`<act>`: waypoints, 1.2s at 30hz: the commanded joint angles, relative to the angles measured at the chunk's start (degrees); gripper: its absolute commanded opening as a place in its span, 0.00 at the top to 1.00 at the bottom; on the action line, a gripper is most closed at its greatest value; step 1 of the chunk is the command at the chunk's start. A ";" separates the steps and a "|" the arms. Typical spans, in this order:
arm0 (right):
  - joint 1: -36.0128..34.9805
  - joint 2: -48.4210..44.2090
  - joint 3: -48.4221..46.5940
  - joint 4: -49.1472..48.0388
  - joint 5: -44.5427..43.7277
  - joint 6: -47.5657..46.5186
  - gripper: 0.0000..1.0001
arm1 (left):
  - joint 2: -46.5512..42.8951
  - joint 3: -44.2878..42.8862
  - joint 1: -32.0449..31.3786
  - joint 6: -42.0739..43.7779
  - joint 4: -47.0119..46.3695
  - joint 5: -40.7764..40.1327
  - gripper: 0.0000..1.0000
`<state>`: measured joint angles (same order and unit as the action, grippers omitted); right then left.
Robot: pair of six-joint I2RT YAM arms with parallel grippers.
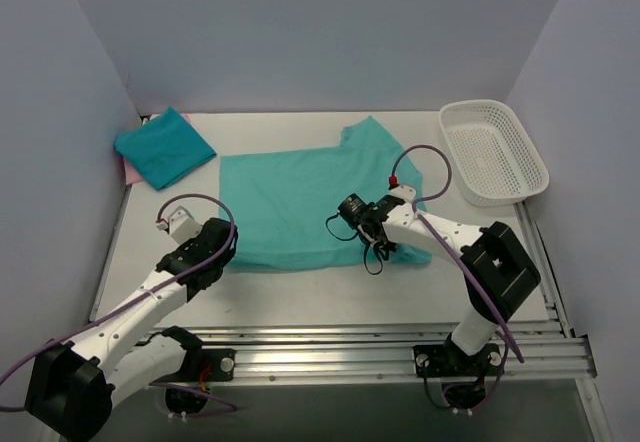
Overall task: Fold and stack the t-shirts
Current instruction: Fold the flattened tshirt in 1/3 of the way
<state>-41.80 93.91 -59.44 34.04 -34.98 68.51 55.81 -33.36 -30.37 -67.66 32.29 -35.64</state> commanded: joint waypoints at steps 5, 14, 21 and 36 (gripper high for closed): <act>3.21 4.43 -8.76 3.49 -5.45 -3.73 1.00 | 3.77 -3.11 5.32 3.06 -8.73 4.61 0.98; 6.29 9.71 -14.99 3.66 -5.71 -6.90 1.00 | 10.98 -6.45 6.90 3.23 -13.47 6.28 0.98; 7.70 13.14 -18.25 3.66 -5.10 -8.48 1.00 | 16.86 -10.58 9.10 4.11 -15.33 6.45 0.98; 8.84 19.99 -26.95 5.86 -4.66 -11.03 1.00 | 19.16 -9.70 13.40 3.32 -17.44 7.42 0.98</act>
<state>-33.36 112.55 -83.44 36.03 -37.52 58.37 76.31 -42.68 -18.39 -64.31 17.30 -28.01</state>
